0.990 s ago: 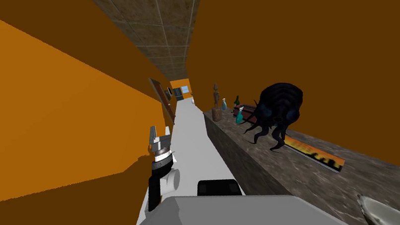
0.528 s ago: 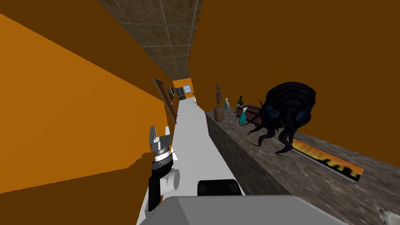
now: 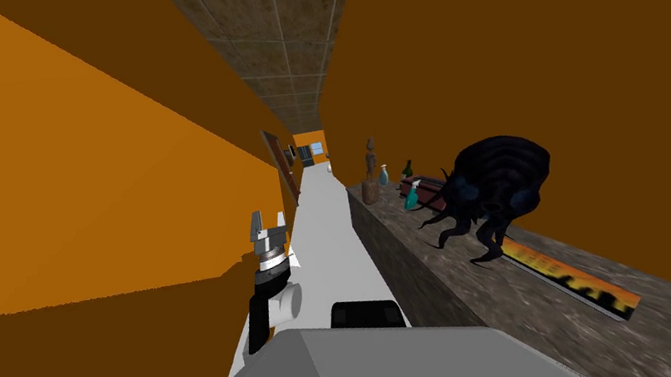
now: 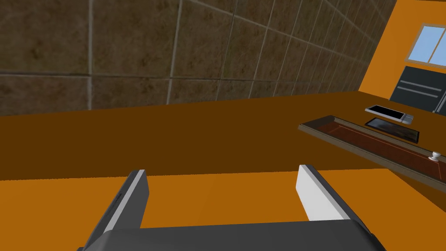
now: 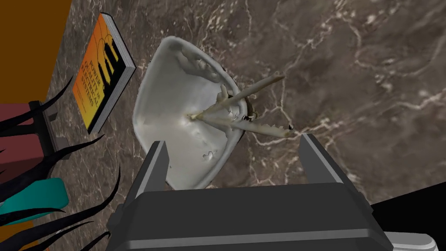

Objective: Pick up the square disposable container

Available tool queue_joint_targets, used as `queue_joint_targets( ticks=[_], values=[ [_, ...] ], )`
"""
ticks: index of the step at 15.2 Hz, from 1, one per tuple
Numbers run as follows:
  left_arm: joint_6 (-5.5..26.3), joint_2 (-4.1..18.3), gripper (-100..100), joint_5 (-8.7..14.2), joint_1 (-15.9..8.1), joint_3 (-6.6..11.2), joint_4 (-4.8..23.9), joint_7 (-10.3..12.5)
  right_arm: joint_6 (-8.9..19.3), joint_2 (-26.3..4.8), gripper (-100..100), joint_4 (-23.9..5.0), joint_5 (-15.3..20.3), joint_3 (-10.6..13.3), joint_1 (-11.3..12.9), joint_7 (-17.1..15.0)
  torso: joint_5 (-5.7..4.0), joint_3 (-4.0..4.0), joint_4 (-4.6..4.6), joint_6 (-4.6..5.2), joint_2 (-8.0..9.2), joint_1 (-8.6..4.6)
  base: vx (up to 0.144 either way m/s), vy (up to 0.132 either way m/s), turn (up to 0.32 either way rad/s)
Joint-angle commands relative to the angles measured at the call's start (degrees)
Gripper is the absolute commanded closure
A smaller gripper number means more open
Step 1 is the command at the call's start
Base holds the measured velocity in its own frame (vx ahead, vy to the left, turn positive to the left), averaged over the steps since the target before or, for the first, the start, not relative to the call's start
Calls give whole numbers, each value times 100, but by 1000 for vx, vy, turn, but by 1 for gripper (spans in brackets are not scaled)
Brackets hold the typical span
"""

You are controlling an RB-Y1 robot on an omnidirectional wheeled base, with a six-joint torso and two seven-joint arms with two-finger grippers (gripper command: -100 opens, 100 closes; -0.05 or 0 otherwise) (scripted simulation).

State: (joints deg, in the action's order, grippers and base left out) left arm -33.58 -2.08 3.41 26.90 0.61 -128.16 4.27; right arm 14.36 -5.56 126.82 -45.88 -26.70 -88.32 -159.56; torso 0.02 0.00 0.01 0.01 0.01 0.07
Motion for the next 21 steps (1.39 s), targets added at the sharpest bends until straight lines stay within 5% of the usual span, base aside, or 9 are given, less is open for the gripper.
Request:
queue_joint_targets(
  ticks=[1, 6, 7, 8, 11, 15, 17, 20, 21],
  values=[
    [0, 0, 0, 0, 0, 0, 0, 0, 18, 13, -100, 1, -10, -9, -13, -236, 0, 0, 0, 0, 0, 0, 8, -3, 32],
    [0, 0, 0, 0, 0, 0, 0, 0, 50, 53, -100, -1, -45, -31, -60, -684, 0, 1, 1, 1, 2, 1, 6, -2, 24],
    [0, 0, 0, 0, 0, 0, 0, 0, 42, 47, -100, -2, -41, -24, -56, -606, 0, 1, 1, 1, 2, 1, 0, 0, 0],
    [0, 0, 0, 0, 0, 0, 0, 0, -244, -238, -100, -290, 244, 262, 229, -346, 0, 2, 1, 1, 3, 1, -131, 97, 336],
    [0, -1, 0, 0, -2, -1, 0, 0, -290, -592, -100, -687, 593, 529, 580, -21, 7, 38, 15, 0, 66, 39, -157, 104, 154],
    [0, 0, 0, 0, 0, 0, 0, 0, -290, -592, -100, -1142, 681, 529, 641, 421, -112, 27, -2, 49, 57, -12, -4, -1, 1],
    [0, 0, 0, 0, 0, 0, -1, 0, -290, -592, -100, -1160, 681, 529, 641, 662, -192, 35, -6, 73, 76, -54, 17, -7, -8],
    [0, 0, 0, 0, 2, 0, 0, 0, -297, -569, -100, -1083, 779, 317, 740, 578, -224, 29, -10, 84, 63, -75, 125, 3, -5],
    [0, 0, 0, 0, 2, 0, 0, 0, -292, -569, 100, -1083, 789, 298, 748, 583, -225, 28, -12, 84, 66, -76, 37, 2, 1]
  ],
)
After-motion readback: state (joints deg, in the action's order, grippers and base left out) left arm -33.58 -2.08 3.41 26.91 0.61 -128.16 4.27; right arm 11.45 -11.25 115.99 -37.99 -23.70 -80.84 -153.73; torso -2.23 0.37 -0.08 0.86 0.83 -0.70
